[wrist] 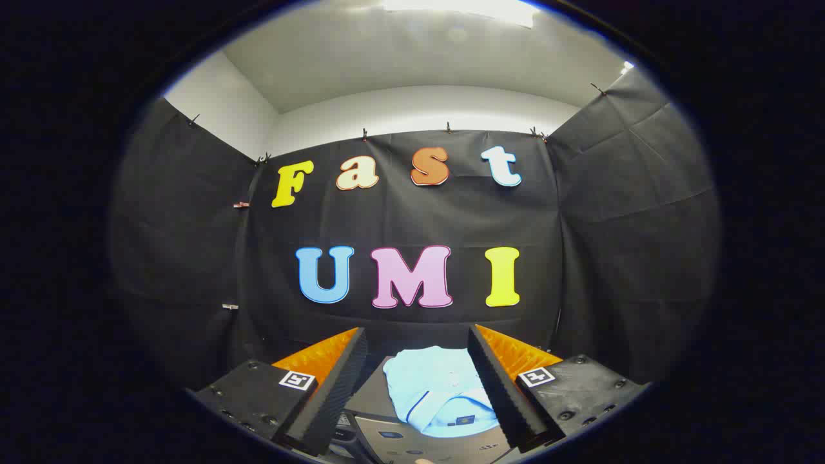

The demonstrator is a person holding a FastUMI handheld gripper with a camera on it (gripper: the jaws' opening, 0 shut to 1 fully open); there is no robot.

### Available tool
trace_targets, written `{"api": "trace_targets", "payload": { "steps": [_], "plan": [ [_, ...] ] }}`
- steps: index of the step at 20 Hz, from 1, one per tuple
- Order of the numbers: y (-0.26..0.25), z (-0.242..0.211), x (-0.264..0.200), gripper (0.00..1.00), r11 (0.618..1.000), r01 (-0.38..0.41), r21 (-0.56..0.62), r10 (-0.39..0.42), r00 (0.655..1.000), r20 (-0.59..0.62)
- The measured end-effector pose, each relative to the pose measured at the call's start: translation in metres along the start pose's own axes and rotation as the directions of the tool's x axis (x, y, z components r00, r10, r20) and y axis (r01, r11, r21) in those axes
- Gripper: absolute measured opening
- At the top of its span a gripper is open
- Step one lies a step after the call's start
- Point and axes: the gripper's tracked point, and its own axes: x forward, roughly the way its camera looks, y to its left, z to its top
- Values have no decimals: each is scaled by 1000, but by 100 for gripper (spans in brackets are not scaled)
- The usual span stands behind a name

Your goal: Put the clothes into the washing machine and then close the washing machine lid.

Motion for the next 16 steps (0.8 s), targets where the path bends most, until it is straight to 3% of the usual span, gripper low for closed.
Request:
{"api": "trace_targets", "payload": {
  "steps": [7,16],
  "plan": [
    [-3,-7,2,98,1000,28,2,-28,999,-35],
    [-2,-5,-1,99,1000,4,-13,-5,1000,-31]
  ]
}}
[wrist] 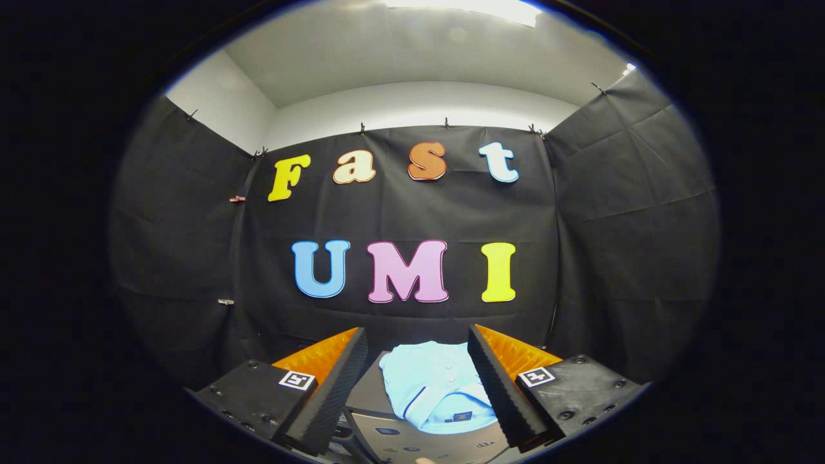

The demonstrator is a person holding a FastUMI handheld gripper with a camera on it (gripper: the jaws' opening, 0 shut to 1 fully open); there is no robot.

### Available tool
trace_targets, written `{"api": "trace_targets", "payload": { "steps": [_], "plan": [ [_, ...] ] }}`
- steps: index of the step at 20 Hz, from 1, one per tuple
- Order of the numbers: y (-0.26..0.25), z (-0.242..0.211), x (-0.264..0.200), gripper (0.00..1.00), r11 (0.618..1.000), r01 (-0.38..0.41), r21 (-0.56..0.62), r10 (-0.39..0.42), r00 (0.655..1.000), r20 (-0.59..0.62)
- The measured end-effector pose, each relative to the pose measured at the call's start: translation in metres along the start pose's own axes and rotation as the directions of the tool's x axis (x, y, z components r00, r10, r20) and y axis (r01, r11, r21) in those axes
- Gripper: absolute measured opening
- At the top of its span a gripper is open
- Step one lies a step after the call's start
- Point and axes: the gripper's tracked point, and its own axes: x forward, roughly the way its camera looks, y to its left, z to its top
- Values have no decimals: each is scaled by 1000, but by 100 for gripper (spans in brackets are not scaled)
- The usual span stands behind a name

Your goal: Put the clothes into the washing machine and then close the washing machine lid.

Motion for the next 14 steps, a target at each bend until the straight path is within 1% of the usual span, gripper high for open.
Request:
{"api": "trace_targets", "payload": {
  "steps": [3,6,10,14],
  "plan": [
    [-1,-1,1,99,1000,5,-2,-5,1000,-15],
    [3,5,-1,99,1000,-18,10,18,1000,-10],
    [3,6,-1,98,999,-36,-9,36,999,-4],
    [-5,-10,8,98,1000,-29,-2,29,999,-34]
  ]
}}
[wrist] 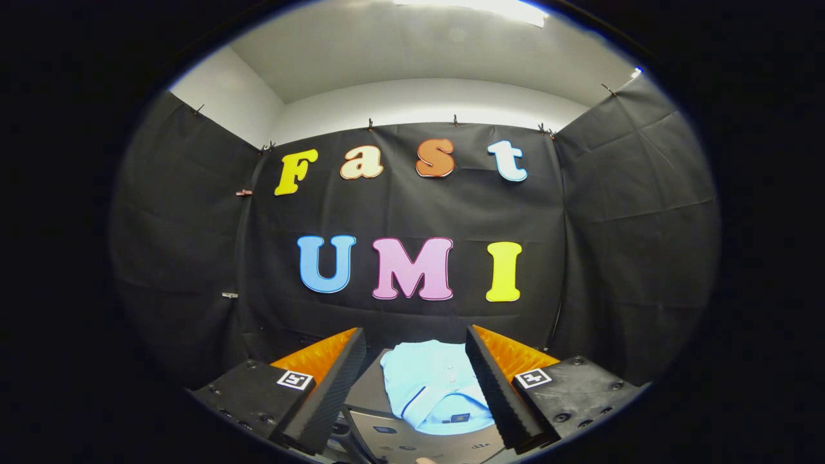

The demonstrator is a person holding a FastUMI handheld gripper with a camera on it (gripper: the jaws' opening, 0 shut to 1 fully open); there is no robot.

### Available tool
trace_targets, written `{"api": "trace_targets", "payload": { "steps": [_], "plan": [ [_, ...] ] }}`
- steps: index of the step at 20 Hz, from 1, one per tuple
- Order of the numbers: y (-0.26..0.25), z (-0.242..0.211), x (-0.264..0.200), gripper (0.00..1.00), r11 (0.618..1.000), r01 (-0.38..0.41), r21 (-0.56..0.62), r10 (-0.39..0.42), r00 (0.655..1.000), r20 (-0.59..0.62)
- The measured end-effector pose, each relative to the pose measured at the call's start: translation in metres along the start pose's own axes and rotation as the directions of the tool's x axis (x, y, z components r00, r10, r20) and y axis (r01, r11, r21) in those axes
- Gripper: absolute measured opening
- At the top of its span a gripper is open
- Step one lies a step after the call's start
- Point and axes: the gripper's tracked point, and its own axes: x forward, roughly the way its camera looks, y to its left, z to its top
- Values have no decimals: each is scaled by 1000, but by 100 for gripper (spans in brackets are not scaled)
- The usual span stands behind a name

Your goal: Put the clothes into the washing machine and then close the washing machine lid.

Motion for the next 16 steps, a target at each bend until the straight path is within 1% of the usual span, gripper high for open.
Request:
{"api": "trace_targets", "payload": {
  "steps": [2,5,11,14,16],
  "plan": [
    [-5,-5,8,98,1000,-1,12,1,1000,-19],
    [-15,0,57,98,1000,2,12,-2,999,-48],
    [-27,-6,118,98,1000,-1,26,4,994,-108],
    [-35,-17,151,98,1000,11,19,-8,987,-161],
    [-35,-25,171,98,1000,6,18,-2,980,-199]
  ]
}}
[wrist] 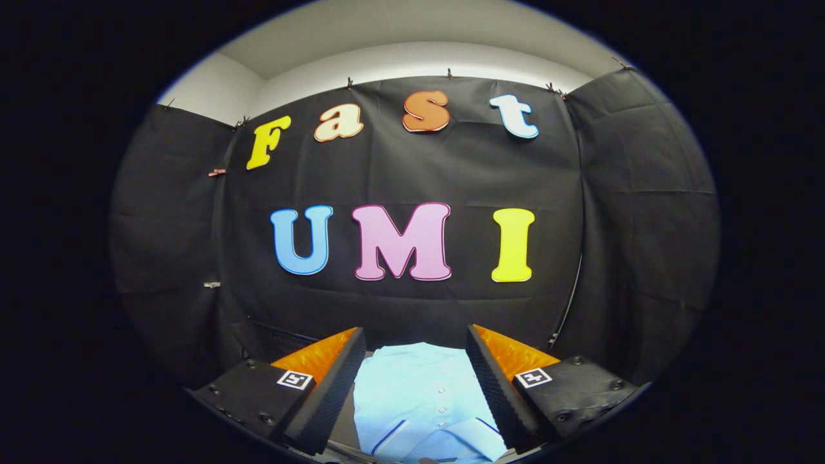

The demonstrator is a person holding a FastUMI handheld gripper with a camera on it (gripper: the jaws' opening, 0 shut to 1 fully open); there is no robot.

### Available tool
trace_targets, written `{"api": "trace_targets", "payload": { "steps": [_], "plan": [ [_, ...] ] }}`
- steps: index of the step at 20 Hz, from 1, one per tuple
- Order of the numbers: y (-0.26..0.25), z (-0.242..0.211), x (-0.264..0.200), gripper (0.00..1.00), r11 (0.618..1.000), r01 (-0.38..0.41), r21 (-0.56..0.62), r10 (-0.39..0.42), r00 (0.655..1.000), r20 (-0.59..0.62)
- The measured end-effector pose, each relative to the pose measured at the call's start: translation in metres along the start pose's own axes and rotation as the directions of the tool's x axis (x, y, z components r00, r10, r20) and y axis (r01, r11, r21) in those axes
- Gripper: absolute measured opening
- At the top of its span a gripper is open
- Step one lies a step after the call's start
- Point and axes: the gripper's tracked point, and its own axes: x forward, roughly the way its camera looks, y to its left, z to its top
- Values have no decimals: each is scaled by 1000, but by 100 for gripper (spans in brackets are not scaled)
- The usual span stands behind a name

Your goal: Put the clothes into the washing machine and then close the washing machine lid.

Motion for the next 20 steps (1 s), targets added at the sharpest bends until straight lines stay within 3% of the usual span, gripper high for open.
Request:
{"api": "trace_targets", "payload": {
  "steps": [8,20],
  "plan": [
    [-12,-41,74,98,1000,14,-2,-14,983,-184],
    [-35,-137,137,99,999,40,-11,-41,891,-452]
  ]
}}
